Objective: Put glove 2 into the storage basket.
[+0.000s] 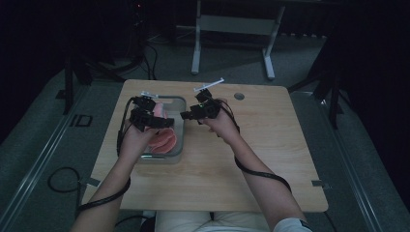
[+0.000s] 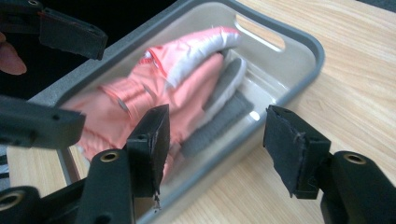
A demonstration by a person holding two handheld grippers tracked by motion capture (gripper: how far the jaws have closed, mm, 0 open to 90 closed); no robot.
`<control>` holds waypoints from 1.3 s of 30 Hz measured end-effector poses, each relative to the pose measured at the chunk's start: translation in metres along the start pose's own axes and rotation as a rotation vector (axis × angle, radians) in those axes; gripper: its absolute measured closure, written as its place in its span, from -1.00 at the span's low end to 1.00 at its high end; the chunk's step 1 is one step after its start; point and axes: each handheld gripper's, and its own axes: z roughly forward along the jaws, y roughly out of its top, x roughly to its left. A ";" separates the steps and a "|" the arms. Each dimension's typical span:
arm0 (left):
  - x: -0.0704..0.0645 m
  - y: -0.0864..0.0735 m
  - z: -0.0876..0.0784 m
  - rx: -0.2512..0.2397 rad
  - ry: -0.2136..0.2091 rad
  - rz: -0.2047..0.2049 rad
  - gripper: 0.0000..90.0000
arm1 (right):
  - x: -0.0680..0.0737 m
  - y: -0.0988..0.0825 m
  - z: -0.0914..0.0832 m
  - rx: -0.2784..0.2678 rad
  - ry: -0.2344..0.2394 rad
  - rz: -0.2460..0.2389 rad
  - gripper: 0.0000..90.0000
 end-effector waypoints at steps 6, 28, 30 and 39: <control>-0.015 0.002 0.009 0.030 -0.033 0.051 -0.83 | -0.010 -0.014 -0.010 -0.002 -0.005 0.005 -0.26; -0.063 0.000 0.031 -0.002 -0.073 0.213 -0.98 | -0.037 -0.064 -0.033 -0.024 -0.021 -0.008 -0.60; -0.069 -0.001 0.034 -0.005 -0.083 0.229 -0.98 | -0.040 -0.070 -0.035 -0.023 -0.027 -0.006 -0.60; -0.092 -0.008 0.049 0.007 -0.134 0.273 -0.98 | -0.051 -0.098 -0.040 -0.009 -0.053 -0.011 -0.62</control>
